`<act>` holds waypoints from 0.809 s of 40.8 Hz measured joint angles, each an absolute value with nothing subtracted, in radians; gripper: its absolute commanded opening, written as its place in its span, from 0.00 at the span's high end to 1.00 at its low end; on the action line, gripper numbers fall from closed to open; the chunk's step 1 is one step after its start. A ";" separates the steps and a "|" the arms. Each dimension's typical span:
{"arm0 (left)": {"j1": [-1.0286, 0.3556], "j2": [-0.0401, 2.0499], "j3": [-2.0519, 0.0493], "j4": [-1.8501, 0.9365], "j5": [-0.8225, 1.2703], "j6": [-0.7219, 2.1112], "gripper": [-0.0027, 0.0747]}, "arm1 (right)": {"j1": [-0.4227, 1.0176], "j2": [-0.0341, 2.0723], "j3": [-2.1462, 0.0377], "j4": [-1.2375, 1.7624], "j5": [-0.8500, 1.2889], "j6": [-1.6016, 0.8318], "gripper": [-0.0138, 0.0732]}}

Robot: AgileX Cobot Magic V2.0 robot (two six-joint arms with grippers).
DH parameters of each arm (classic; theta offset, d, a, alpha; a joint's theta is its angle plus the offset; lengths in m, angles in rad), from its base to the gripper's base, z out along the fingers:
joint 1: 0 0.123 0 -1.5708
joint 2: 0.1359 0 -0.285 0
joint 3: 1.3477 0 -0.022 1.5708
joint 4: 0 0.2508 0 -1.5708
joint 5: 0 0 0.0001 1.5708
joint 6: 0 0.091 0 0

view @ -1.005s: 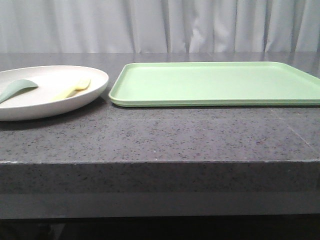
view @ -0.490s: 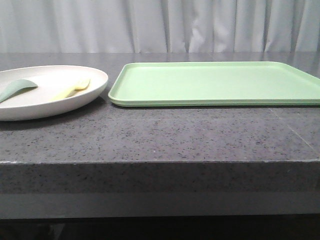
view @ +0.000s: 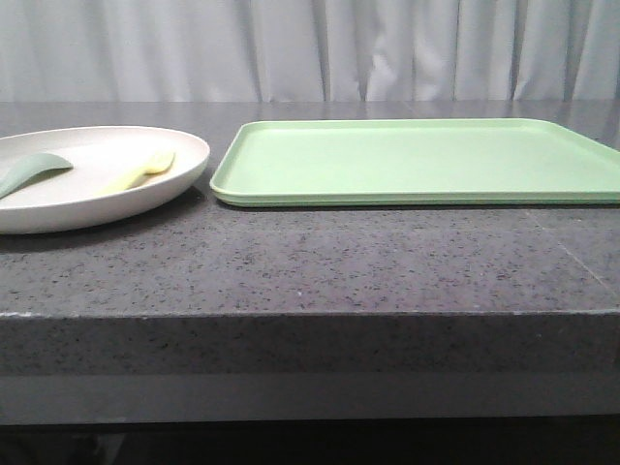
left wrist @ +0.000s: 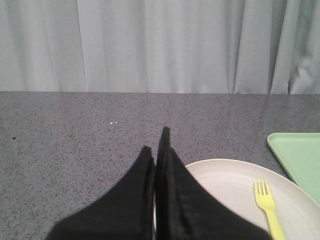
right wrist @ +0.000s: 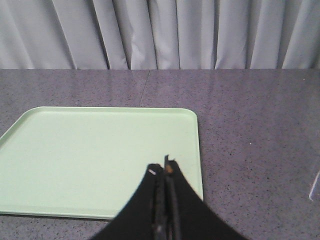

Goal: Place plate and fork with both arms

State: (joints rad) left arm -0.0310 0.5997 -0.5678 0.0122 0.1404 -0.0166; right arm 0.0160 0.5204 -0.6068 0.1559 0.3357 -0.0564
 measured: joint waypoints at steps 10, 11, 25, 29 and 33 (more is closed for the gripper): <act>-0.031 0.600 -0.571 0.012 0.138 -0.017 0.09 | 0.016 0.520 -0.607 0.156 0.336 -0.056 0.22; -0.031 0.600 -0.571 0.012 0.138 -0.017 0.07 | 0.016 0.520 -0.607 0.156 0.336 -0.056 0.18; -0.031 0.600 -0.549 -0.009 0.137 -0.017 0.19 | 0.016 0.520 -0.607 0.156 0.336 -0.056 0.10; -0.031 0.606 -0.549 -0.034 0.132 -0.017 0.19 | 0.016 0.520 -0.607 0.156 0.336 -0.056 0.10; -0.031 0.655 -0.583 -0.041 0.167 -0.017 0.19 | 0.016 0.520 -0.607 0.156 0.336 -0.056 0.10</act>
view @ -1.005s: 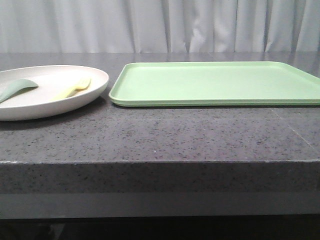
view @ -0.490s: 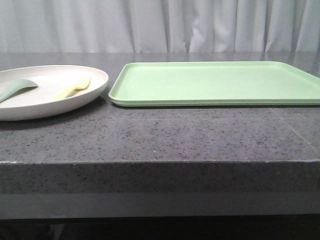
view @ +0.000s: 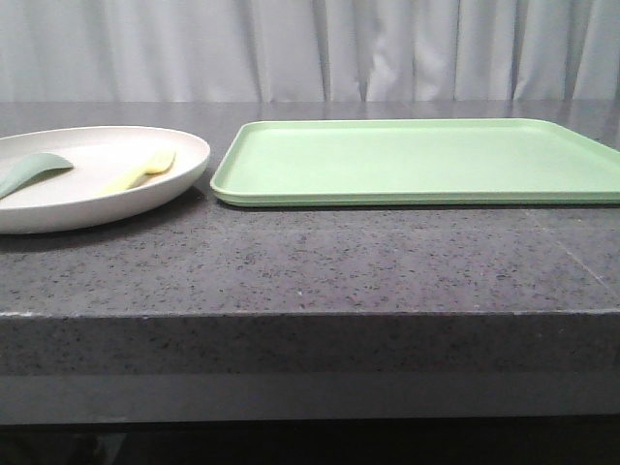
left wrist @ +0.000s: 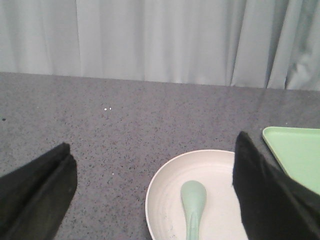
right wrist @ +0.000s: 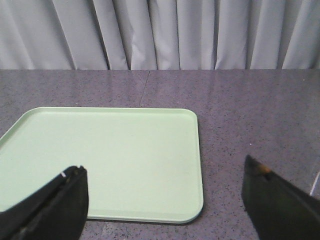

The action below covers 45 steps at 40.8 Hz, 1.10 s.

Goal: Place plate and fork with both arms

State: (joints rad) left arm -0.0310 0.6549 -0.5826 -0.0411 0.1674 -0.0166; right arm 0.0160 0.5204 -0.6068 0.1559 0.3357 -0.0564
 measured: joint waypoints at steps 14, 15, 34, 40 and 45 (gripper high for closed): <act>-0.031 1.103 -1.043 -0.030 0.766 -0.017 0.19 | 0.016 0.520 -0.608 0.156 0.336 -0.056 0.10; -0.031 1.128 -1.081 -0.029 0.814 -0.017 0.19 | 0.016 0.520 -0.608 0.156 0.336 -0.056 0.10; -0.031 1.557 -1.341 0.009 1.081 -0.017 0.19 | 0.016 0.520 -0.608 0.156 0.342 -0.056 0.10; -0.031 1.619 -1.343 0.020 1.051 -0.017 0.19 | 0.016 0.520 -0.608 0.156 0.342 -0.056 0.10; -0.031 1.658 -1.343 0.022 1.028 -0.017 0.19 | 0.016 0.520 -0.608 0.157 0.344 -0.056 0.10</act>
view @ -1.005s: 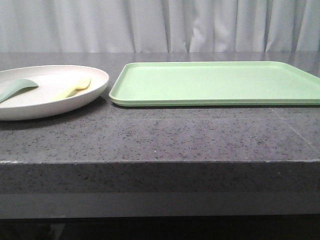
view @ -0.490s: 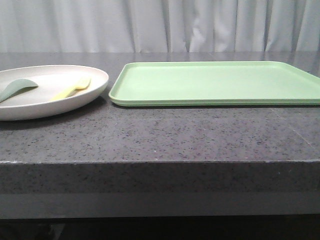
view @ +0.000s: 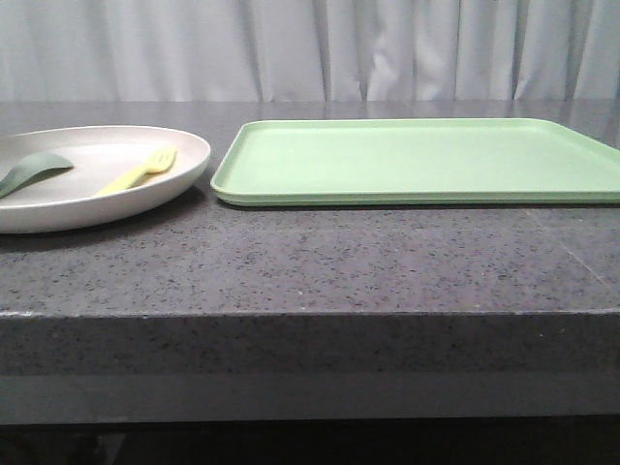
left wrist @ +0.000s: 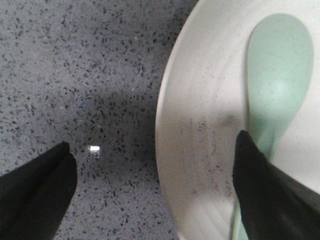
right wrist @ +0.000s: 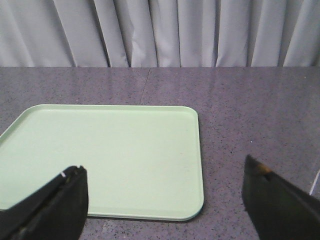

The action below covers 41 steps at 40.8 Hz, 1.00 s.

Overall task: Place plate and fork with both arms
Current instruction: 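Lower the left gripper to the plate rim and grip it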

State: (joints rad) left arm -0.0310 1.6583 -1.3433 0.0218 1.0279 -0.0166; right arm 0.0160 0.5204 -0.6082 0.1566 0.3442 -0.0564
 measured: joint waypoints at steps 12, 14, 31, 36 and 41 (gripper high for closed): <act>-0.031 1.704 -1.348 0.012 1.022 -0.017 0.19 | 0.016 0.520 -0.608 0.157 0.344 -0.056 0.10; -0.031 1.706 -1.348 0.010 1.022 -0.017 0.19 | 0.016 0.520 -0.608 0.157 0.344 -0.056 0.10; -0.031 1.712 -1.348 -0.029 1.024 -0.017 0.88 | 0.016 0.520 -0.608 0.157 0.346 -0.056 0.10; -0.029 1.713 -1.351 -0.027 1.019 -0.021 0.99 | 0.016 0.520 -0.608 0.157 0.346 -0.056 0.10; -0.029 1.713 -1.355 -0.040 1.008 -0.030 0.99 | 0.016 0.520 -0.608 0.157 0.354 -0.056 0.10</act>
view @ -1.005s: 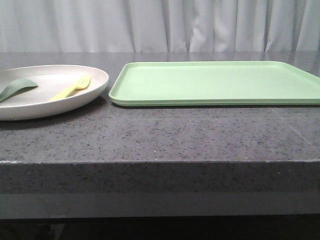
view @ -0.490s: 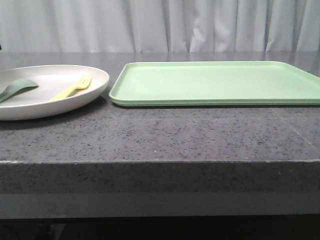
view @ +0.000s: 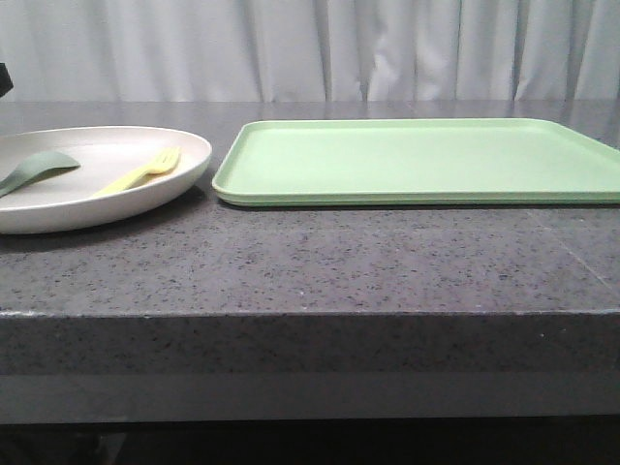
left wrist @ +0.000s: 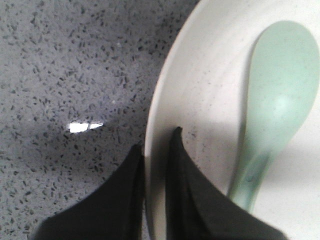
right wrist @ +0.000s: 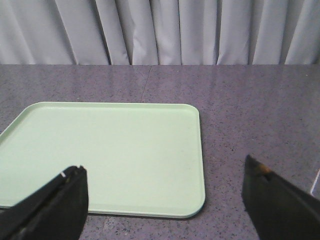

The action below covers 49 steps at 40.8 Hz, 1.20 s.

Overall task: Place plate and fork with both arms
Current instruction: 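Lift the white plate with the left gripper and carry it over the tray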

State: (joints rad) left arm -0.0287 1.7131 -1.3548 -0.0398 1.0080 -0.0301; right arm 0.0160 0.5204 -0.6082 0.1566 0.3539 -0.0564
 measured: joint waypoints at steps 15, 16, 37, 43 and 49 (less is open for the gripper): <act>0.083 1.654 -1.355 -0.248 1.019 0.098 0.99 | 0.016 0.520 -0.608 0.157 0.371 -0.056 0.10; 0.100 1.647 -1.353 -0.279 1.025 0.124 0.99 | 0.016 0.520 -0.608 0.157 0.371 -0.056 0.10; 0.098 1.626 -1.409 -0.724 1.005 0.319 0.99 | 0.016 0.520 -0.608 0.157 0.373 -0.056 0.10; -0.049 1.703 -1.510 -0.716 0.980 0.242 0.99 | 0.016 0.520 -0.608 0.157 0.373 -0.056 0.10; -0.178 1.833 -1.644 -0.650 0.980 0.137 0.99 | 0.016 0.520 -0.608 0.157 0.373 -0.056 0.10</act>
